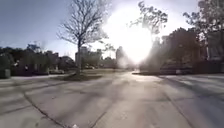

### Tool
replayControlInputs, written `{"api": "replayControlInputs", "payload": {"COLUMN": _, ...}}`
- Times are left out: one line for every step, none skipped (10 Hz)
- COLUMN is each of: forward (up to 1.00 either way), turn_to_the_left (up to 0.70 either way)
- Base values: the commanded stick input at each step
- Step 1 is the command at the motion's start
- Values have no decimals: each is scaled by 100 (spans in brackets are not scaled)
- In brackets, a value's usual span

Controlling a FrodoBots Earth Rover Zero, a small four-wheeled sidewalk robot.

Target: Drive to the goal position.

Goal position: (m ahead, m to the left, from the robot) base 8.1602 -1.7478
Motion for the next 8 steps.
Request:
{"api": "replayControlInputs", "payload": {"forward": 70, "turn_to_the_left": -9}}
{"api": "replayControlInputs", "payload": {"forward": 70, "turn_to_the_left": -7}}
{"api": "replayControlInputs", "payload": {"forward": 70, "turn_to_the_left": -5}}
{"api": "replayControlInputs", "payload": {"forward": 70, "turn_to_the_left": -4}}
{"api": "replayControlInputs", "payload": {"forward": 70, "turn_to_the_left": -2}}
{"api": "replayControlInputs", "payload": {"forward": 70, "turn_to_the_left": -1}}
{"api": "replayControlInputs", "payload": {"forward": 70, "turn_to_the_left": 0}}
{"api": "replayControlInputs", "payload": {"forward": 70, "turn_to_the_left": 0}}
